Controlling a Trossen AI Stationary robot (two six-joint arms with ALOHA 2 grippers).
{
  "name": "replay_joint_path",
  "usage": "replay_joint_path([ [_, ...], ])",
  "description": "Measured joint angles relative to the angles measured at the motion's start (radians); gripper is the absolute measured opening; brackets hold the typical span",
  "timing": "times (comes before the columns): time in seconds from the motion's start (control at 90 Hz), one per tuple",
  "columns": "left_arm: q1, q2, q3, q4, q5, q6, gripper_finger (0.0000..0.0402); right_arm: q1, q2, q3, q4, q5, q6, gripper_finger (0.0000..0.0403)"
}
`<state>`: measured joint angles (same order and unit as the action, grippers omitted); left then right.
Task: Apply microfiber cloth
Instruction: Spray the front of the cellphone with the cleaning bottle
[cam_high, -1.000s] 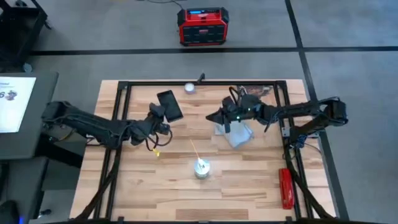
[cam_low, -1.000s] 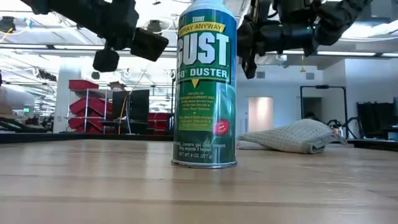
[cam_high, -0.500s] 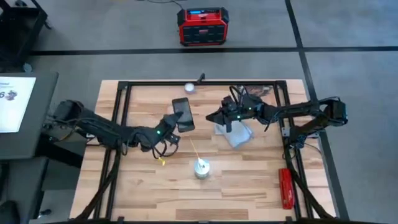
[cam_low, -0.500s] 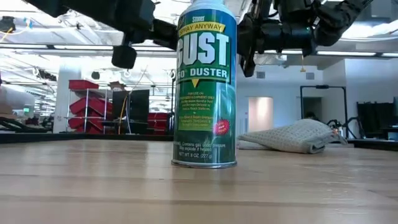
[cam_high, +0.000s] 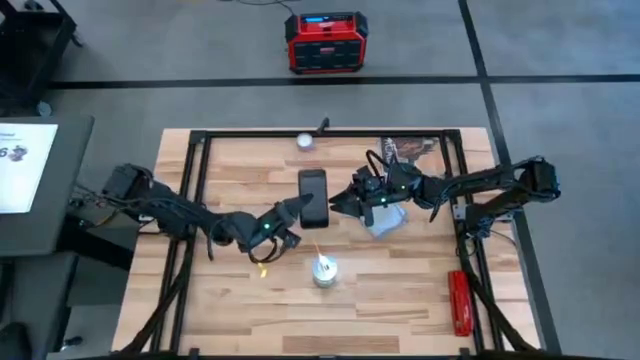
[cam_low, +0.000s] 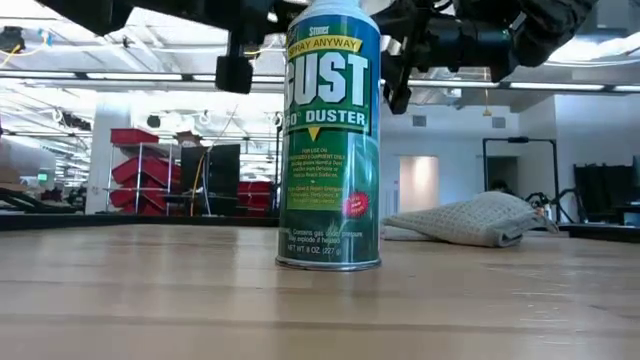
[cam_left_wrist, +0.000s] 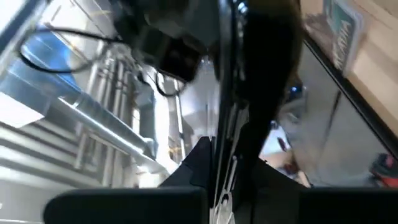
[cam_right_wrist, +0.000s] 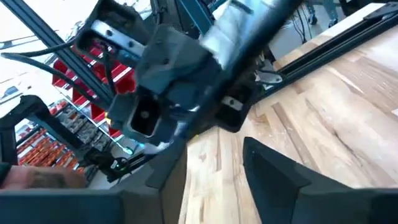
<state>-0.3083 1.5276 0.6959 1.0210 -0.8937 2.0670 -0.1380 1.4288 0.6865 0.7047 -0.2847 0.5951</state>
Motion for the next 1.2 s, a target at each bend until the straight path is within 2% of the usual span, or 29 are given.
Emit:
replay_joint_path([
  [0.156,-0.001,0.038,0.005,0.066,-0.012,0.026,0.0002,-0.002,0.000,0.000,0.043,-0.001,0.007,0.0157],
  [0.422,0.006,0.044,0.004,0.086,0.007,0.053,0.0002,0.000,0.001,0.011,0.082,-0.007,0.066,0.0147],
  [0.744,0.012,0.045,0.003,0.093,0.005,0.057,0.0002,0.013,0.000,0.010,0.097,-0.006,0.088,0.0160],
  [1.011,0.012,0.045,0.004,0.095,0.023,0.052,0.0002,0.013,0.001,0.012,0.095,0.000,0.084,0.0132],
  [1.2,0.012,0.046,0.011,0.090,0.038,0.057,0.0002,0.013,0.096,0.079,0.104,-0.016,0.092,0.0128],
])
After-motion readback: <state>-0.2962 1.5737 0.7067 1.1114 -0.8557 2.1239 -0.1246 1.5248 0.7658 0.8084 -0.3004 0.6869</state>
